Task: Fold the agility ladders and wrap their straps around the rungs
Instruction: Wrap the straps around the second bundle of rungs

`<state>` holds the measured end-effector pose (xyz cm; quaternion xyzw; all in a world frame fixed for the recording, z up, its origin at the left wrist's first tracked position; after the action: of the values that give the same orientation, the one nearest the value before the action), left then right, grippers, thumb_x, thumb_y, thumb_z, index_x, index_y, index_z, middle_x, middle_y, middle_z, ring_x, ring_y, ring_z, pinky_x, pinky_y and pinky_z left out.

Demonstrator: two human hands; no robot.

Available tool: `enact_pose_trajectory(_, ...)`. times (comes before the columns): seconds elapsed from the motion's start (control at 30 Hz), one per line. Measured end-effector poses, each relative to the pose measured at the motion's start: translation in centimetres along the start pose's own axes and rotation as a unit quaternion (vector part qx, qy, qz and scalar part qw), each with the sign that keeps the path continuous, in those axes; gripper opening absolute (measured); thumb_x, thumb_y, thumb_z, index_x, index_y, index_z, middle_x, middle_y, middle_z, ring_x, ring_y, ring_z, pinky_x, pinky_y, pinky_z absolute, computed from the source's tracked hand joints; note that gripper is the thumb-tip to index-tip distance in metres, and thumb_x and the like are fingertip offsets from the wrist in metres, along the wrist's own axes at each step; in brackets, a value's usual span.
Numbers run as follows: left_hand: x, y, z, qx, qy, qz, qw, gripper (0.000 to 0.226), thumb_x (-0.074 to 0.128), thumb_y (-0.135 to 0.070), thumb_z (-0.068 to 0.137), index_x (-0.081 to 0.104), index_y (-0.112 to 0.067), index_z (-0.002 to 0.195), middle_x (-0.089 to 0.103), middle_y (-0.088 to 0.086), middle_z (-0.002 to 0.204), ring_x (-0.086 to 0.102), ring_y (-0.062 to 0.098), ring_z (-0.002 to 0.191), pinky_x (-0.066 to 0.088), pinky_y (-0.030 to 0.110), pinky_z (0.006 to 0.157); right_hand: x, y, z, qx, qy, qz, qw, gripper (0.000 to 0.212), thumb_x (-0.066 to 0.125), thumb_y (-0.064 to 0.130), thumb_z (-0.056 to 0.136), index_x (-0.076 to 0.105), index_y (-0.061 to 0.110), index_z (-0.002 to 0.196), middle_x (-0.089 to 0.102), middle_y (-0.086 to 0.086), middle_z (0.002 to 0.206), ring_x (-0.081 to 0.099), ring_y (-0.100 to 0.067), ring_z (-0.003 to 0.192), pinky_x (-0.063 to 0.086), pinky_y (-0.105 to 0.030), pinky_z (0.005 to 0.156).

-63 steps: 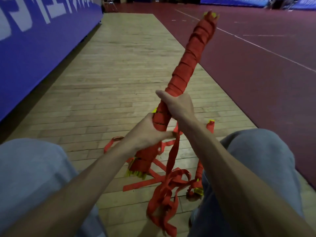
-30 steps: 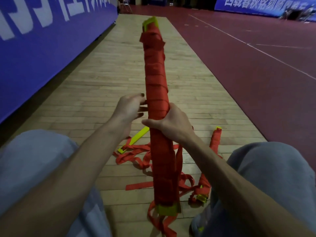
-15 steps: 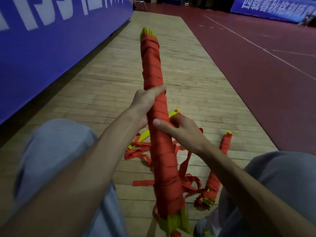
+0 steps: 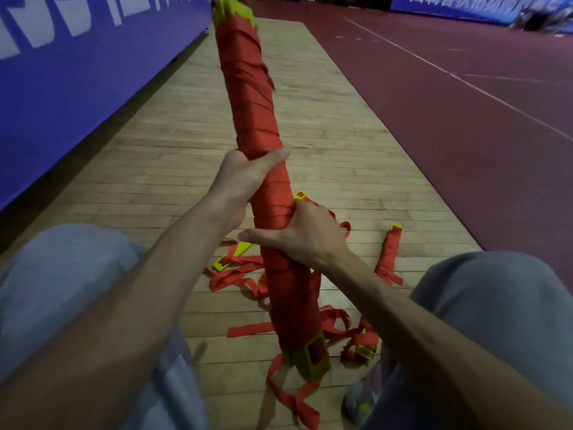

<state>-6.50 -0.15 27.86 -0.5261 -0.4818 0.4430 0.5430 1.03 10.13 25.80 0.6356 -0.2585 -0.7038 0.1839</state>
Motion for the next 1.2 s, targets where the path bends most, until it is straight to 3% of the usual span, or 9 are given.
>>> enact_pose_trajectory(0.2,-1.8,0.2,-0.6,-0.033,-0.081,-0.066,0.994,0.026,0.087,-0.01,0.065,0.066,-0.011,0.081,0.065,0.008,0.071,0.063,0.022,0.059,0.056,0.036,0.058,0.4,1.6,-1.0,-0.115,-0.013,-0.062,0.991,0.067,0.064,0.082,0.062,0.057,0.021,0.087,0.061,0.008,0.073,0.06,-0.014,0.069,0.047,-0.034,0.065)
enact_pose_trajectory(0.3,-0.8,0.0,-1.1,-0.082,0.028,-0.138,0.987,0.015,0.077,-0.007,0.072,0.064,-0.009,0.081,0.059,0.009,0.065,0.058,0.019,0.052,0.052,0.029,0.053,0.6,1.9,-1.5,-0.127,0.099,0.109,0.981,0.05,0.076,0.057,0.074,0.061,0.018,0.1,0.067,0.007,0.083,0.065,-0.009,0.075,0.053,-0.03,0.068)
enact_pose_trajectory(0.37,0.5,0.1,-1.7,-0.105,0.106,-0.212,0.966,0.013,0.071,-0.012,0.072,0.061,-0.009,0.08,0.056,0.008,0.067,0.057,0.016,0.052,0.05,0.024,0.051,1.1,2.3,-2.3,-0.097,0.209,0.273,0.934,0.045,0.081,0.034,0.079,0.059,0.011,0.11,0.069,0.002,0.091,0.068,-0.007,0.081,0.056,-0.023,0.073)
enact_pose_trajectory(0.53,1.6,0.0,-2.1,-0.112,0.172,-0.303,0.931,0.014,0.063,-0.022,0.072,0.061,-0.01,0.08,0.057,0.005,0.068,0.058,0.014,0.055,0.051,0.021,0.052,2.4,2.8,-3.1,-0.079,0.339,0.408,0.844,0.073,0.088,0.052,0.057,0.056,0.009,0.108,0.07,-0.01,0.092,0.07,-0.019,0.087,0.057,-0.029,0.074)
enact_pose_trajectory(0.73,1.6,0.0,-1.6,-0.089,0.118,-0.234,0.961,0.013,0.064,-0.024,0.086,0.06,-0.012,0.082,0.066,0.006,0.069,0.061,0.016,0.064,0.053,0.026,0.059,1.0,1.4,-1.6,-0.041,0.207,0.322,0.923,0.029,0.083,0.018,0.076,0.059,0.012,0.09,0.062,-0.005,0.078,0.063,-0.018,0.071,0.055,-0.038,0.073)
enact_pose_trajectory(0.83,1.0,-0.3,-0.8,-0.019,0.041,-0.105,0.993,0.035,0.078,-0.027,0.071,0.063,-0.009,0.097,0.063,0.007,0.082,0.062,0.016,0.068,0.053,0.029,0.061,0.2,0.2,-0.6,-0.017,0.092,0.15,0.984,0.045,0.085,0.042,0.07,0.06,0.011,0.09,0.07,-0.006,0.078,0.068,-0.021,0.07,0.057,-0.041,0.074)
enact_pose_trajectory(0.93,0.8,-0.3,-1.2,0.004,-0.007,-0.097,0.995,0.048,0.084,-0.029,0.066,0.064,-0.006,0.103,0.062,0.007,0.082,0.065,0.021,0.072,0.055,0.035,0.065,0.1,-0.2,-0.6,0.008,0.004,0.026,1.0,0.063,0.074,0.073,0.054,0.057,0.024,0.09,0.068,0.004,0.078,0.066,-0.015,0.071,0.056,-0.038,0.067)
enact_pose_trajectory(1.1,-0.9,-1.2,-1.3,0.038,-0.057,-0.102,0.993,0.06,0.091,-0.028,0.061,0.055,-0.011,0.106,0.058,0.006,0.074,0.057,0.021,0.059,0.05,0.032,0.055,1.3,1.6,-1.3,-0.08,0.065,0.079,0.992,0.076,0.071,0.078,0.053,0.053,0.024,0.103,0.065,0.009,0.088,0.064,-0.008,0.081,0.053,-0.032,0.072)
enact_pose_trajectory(1.2,-0.7,-2.1,-1.9,0.0,0.045,-0.153,0.987,0.037,0.081,-0.014,0.07,0.057,-0.011,0.098,0.055,0.008,0.069,0.054,0.02,0.054,0.049,0.029,0.05,1.3,2.7,-2.0,-0.107,0.133,0.162,0.972,0.076,0.086,0.052,0.064,0.047,0.023,0.123,0.063,0.009,0.101,0.064,-0.003,0.09,0.052,-0.023,0.077)
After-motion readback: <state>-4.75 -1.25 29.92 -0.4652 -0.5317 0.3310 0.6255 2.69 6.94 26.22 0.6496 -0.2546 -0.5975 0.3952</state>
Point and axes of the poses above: each hand's wrist, its own z-axis towards the middle knuckle, its own x-axis out of the palm, y = z × x, the point moved 8 cm from there along z, towards the middle knuckle
